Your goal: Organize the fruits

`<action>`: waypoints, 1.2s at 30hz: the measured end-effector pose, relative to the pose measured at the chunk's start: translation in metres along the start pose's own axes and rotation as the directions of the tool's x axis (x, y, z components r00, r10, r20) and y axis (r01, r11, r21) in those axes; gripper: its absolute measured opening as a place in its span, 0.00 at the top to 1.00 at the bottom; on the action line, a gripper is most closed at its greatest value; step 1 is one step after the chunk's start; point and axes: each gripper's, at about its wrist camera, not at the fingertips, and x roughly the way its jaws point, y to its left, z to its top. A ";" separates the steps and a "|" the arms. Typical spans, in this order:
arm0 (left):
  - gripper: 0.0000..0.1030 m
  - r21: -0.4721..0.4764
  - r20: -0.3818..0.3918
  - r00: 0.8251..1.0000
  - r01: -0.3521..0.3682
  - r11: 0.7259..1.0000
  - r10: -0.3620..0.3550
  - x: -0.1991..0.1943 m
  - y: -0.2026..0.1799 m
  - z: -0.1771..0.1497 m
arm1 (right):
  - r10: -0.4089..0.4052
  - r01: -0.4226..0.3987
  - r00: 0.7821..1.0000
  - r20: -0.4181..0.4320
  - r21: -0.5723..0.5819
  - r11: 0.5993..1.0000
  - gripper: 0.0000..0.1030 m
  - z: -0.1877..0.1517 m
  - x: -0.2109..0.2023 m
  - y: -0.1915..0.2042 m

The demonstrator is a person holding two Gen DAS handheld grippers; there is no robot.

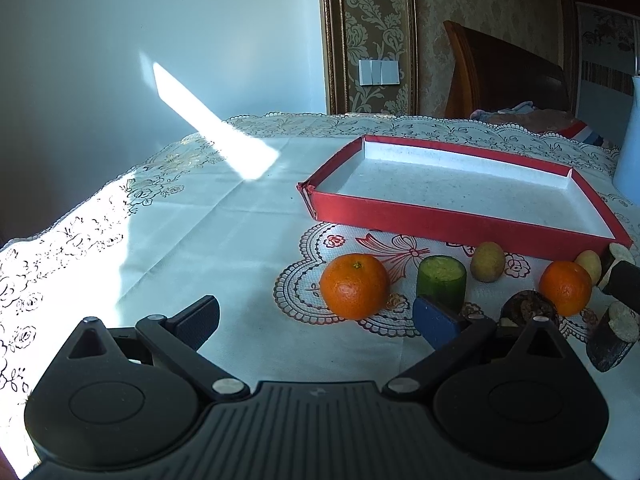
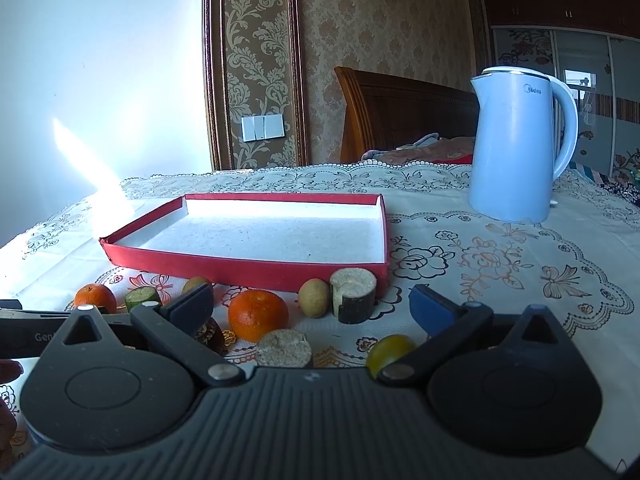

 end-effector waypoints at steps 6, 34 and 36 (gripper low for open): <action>0.00 0.025 -0.002 1.000 -0.011 1.000 0.011 0.000 -0.004 -0.001 | 0.002 -0.002 1.000 0.006 0.005 1.000 0.00 0.000 0.000 -0.002; 0.00 0.005 0.012 1.000 0.001 1.000 -0.001 -0.002 -0.001 -0.001 | 0.016 -0.015 1.000 -0.005 0.021 1.000 0.00 -0.001 0.001 -0.004; 0.00 -0.007 0.012 1.000 0.010 1.000 -0.010 -0.003 0.002 -0.002 | 0.033 -0.033 0.999 -0.005 0.039 0.999 0.00 0.000 0.000 -0.008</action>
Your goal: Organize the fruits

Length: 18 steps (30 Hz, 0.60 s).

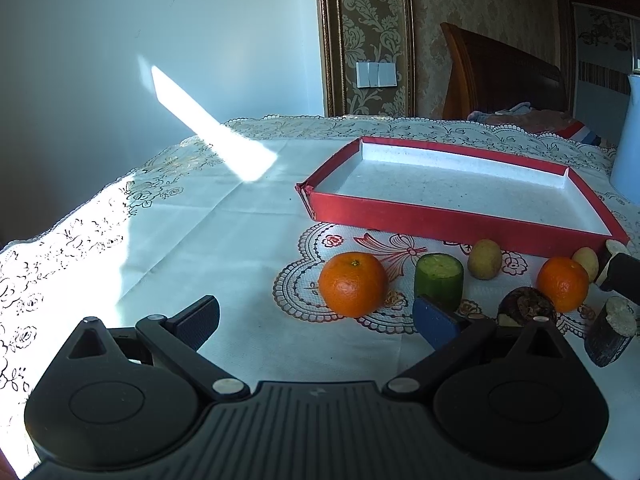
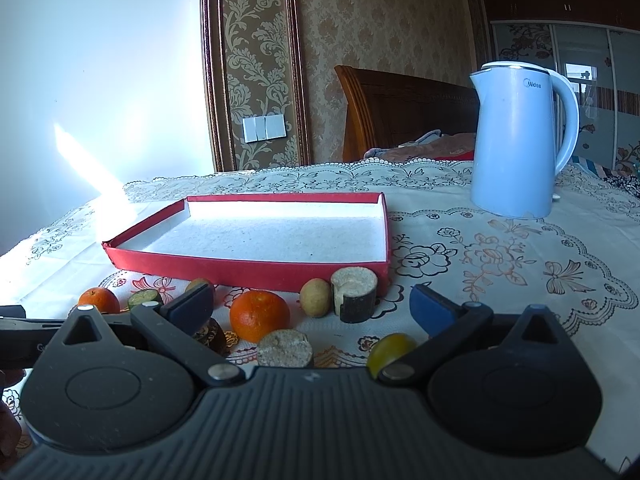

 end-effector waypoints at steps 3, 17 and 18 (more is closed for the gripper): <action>0.00 -0.001 0.006 1.000 0.025 1.000 -0.025 -0.002 0.006 -0.002 | 0.029 -0.028 0.999 -0.017 0.014 1.000 0.00 0.002 -0.004 -0.009; 0.00 0.058 0.037 0.992 0.118 0.991 -0.121 -0.011 0.006 -0.018 | 0.000 0.000 0.997 -0.080 -0.002 1.000 0.00 -0.008 -0.024 -0.048; 0.00 0.065 0.034 0.992 0.118 0.991 -0.120 -0.012 0.005 -0.018 | 0.004 -0.005 0.997 -0.079 -0.011 1.000 0.00 -0.007 -0.024 -0.045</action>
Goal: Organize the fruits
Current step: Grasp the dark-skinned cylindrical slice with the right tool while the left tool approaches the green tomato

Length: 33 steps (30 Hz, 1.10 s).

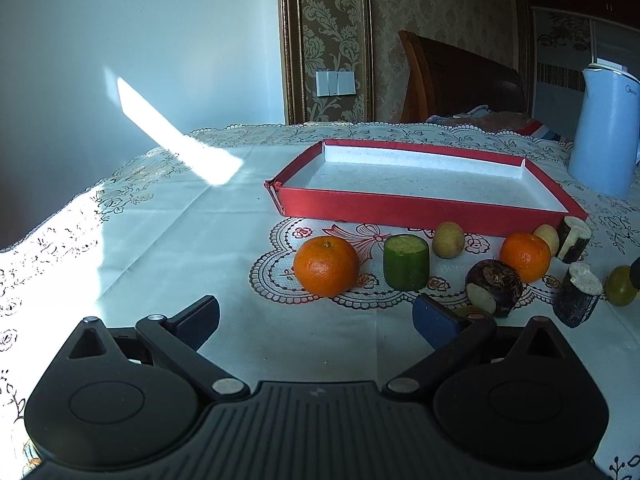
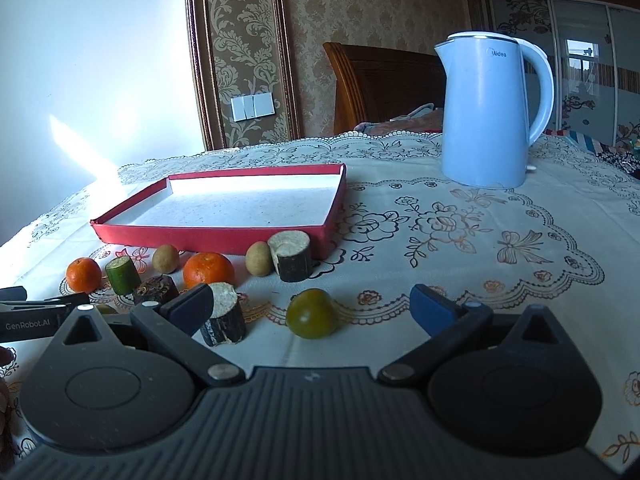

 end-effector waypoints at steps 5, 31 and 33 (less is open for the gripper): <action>0.00 0.045 0.027 1.000 0.005 0.999 -0.006 -0.004 -0.007 -0.003 | 0.056 -0.055 0.998 0.020 -0.051 0.997 0.00 -0.001 -0.004 0.017; 0.00 0.009 0.001 0.998 0.070 0.998 -0.070 -0.001 0.003 0.000 | 0.149 -0.151 0.988 -0.026 -0.118 0.981 0.00 0.003 0.007 0.041; 0.00 0.024 -0.005 0.998 0.058 0.998 -0.058 0.000 0.000 0.001 | 0.151 -0.153 0.988 -0.030 -0.115 0.981 0.02 0.003 0.008 0.042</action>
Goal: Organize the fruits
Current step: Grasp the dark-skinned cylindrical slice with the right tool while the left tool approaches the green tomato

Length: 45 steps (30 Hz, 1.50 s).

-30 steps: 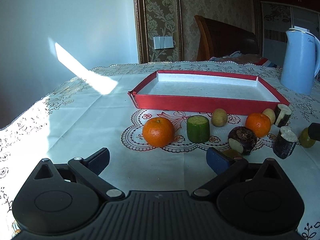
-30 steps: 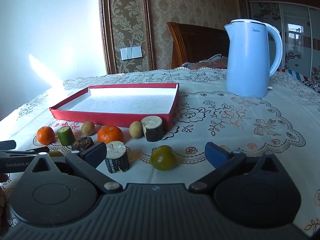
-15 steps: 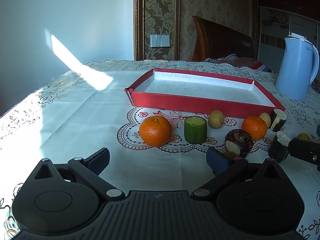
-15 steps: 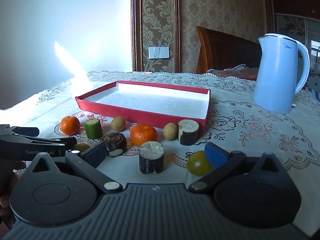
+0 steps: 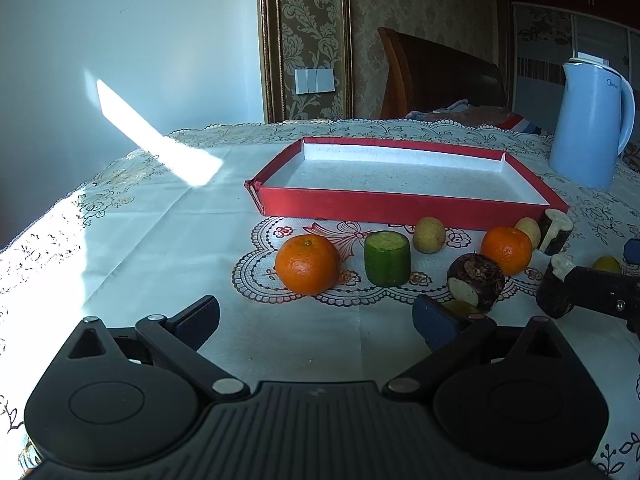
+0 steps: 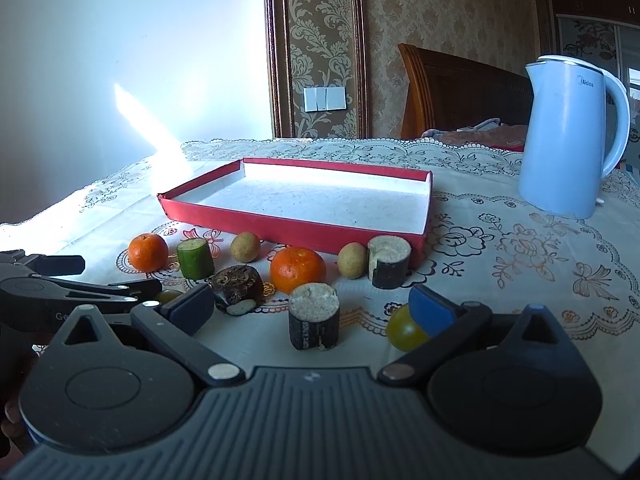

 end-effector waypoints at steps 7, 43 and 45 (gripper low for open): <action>0.00 -0.010 -0.021 1.000 -0.007 1.000 0.007 0.003 0.001 0.003 | 0.000 0.000 1.000 -0.016 0.003 1.000 0.07 0.001 0.004 0.001; 0.05 -0.001 0.013 0.999 -0.045 0.999 0.045 -0.001 -0.003 -0.002 | -0.011 0.009 0.993 -0.114 -0.018 1.000 0.20 0.006 0.030 0.007; 0.10 -0.005 0.010 0.999 -0.033 0.999 0.033 -0.001 -0.001 -0.003 | -0.010 0.008 0.993 -0.121 -0.020 1.000 0.24 0.006 0.033 0.006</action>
